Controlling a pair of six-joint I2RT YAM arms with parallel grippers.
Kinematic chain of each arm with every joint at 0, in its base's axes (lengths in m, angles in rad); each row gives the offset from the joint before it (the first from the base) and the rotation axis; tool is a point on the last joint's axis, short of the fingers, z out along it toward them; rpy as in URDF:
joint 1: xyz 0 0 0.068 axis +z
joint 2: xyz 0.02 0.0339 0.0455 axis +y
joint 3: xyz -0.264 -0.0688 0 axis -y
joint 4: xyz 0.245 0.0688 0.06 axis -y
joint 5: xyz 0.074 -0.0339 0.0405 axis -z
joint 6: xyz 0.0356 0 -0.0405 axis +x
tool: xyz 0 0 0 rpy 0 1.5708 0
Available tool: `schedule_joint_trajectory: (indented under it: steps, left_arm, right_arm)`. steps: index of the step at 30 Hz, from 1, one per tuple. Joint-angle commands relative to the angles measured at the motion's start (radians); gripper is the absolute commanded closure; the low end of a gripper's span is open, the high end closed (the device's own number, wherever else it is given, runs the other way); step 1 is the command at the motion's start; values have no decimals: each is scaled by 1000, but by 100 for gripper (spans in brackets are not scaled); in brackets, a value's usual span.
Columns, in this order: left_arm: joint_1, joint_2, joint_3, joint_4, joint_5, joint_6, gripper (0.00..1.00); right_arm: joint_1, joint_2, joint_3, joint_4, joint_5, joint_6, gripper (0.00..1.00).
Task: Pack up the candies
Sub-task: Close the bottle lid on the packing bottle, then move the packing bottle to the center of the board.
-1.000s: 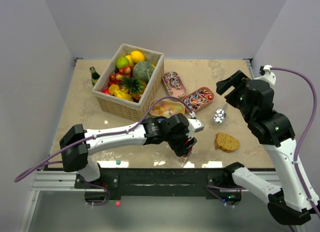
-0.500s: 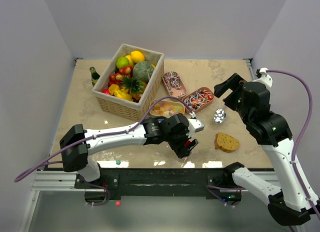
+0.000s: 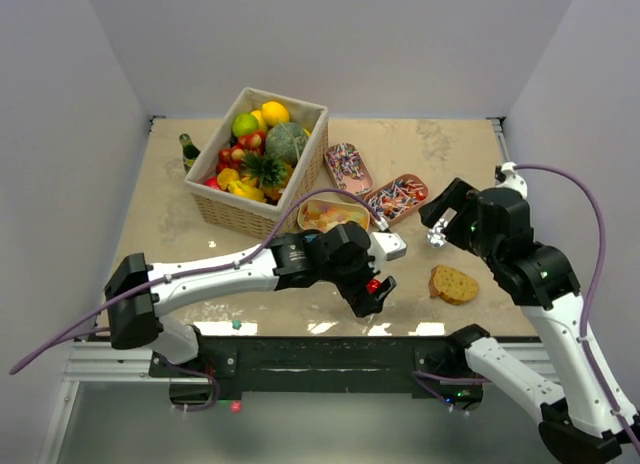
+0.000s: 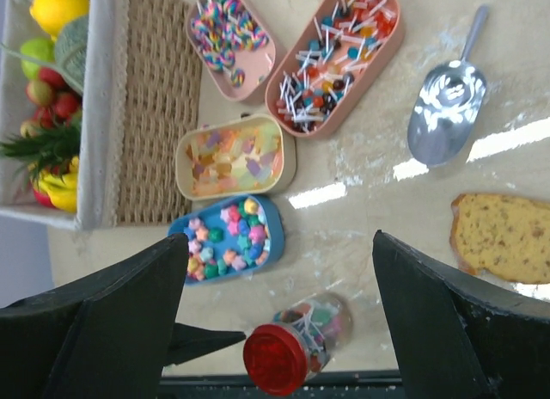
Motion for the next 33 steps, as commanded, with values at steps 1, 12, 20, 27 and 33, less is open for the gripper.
schedule_joint_trajectory:
  steps: [1, 12, 20, 27, 33]
  left_arm:
    - [7, -102, -4, 34, 52, -17, 5]
    - [173, -116, -120, -12, 65, -140, 10]
    - [176, -47, -97, 21, 79, -172, 15]
    - [182, -13, -78, 10, 47, -181, 17]
    - [183, 0, -67, 11, 45, -197, 18]
  right_arm:
    - [-3, 8, -45, 11, -120, -15, 8]
    - [11, 92, -160, 47, -684, -309, 34]
    - [154, 108, -226, 5, -629, -326, 41]
    - [178, 135, -280, 7, -582, -323, 46]
    - [178, 166, -307, 11, -563, -337, 48]
